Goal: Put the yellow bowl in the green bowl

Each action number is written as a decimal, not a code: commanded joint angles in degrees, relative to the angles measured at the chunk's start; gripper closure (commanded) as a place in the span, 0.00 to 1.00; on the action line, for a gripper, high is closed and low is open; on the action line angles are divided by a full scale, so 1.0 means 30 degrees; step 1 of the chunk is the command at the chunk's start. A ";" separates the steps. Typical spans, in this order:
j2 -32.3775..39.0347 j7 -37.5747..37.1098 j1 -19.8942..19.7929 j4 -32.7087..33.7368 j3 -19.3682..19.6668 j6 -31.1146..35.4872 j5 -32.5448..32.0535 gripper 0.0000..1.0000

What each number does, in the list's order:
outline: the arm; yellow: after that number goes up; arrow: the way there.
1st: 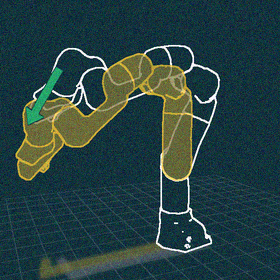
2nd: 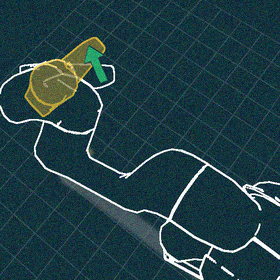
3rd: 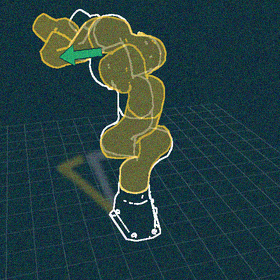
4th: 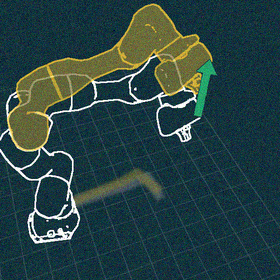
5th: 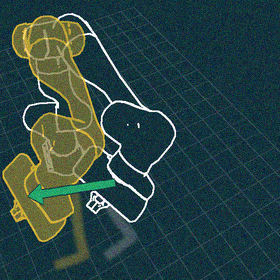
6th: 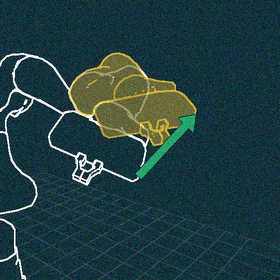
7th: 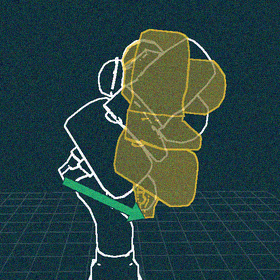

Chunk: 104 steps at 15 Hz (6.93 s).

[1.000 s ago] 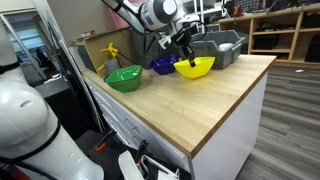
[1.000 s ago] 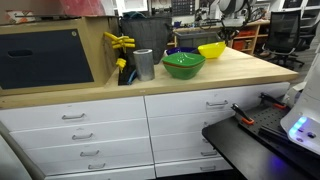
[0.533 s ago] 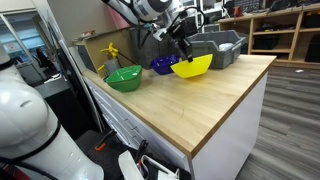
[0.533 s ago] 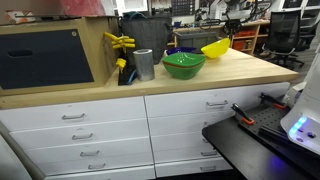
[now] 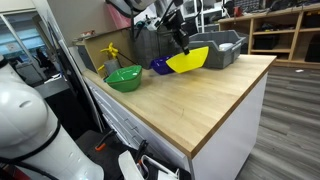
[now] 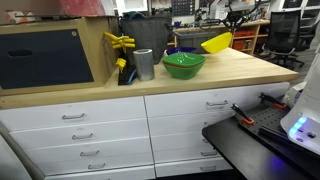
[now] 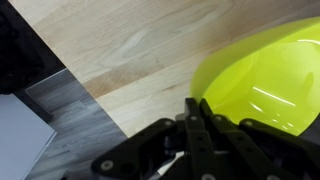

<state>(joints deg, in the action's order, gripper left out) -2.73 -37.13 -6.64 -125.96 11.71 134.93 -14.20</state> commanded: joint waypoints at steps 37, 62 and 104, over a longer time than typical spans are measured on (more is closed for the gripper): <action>-0.1196 1.1290 0.2454 0.3558 -0.3761 -1.0667 0.9006 0.99; -0.2982 2.1914 0.2693 -0.1194 -0.3119 -0.5335 1.1065 0.99; -0.3011 2.1827 0.4224 -0.7014 -0.2462 0.3879 1.6232 0.64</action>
<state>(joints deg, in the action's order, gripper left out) -10.99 28.88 6.24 -146.27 4.72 145.25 34.43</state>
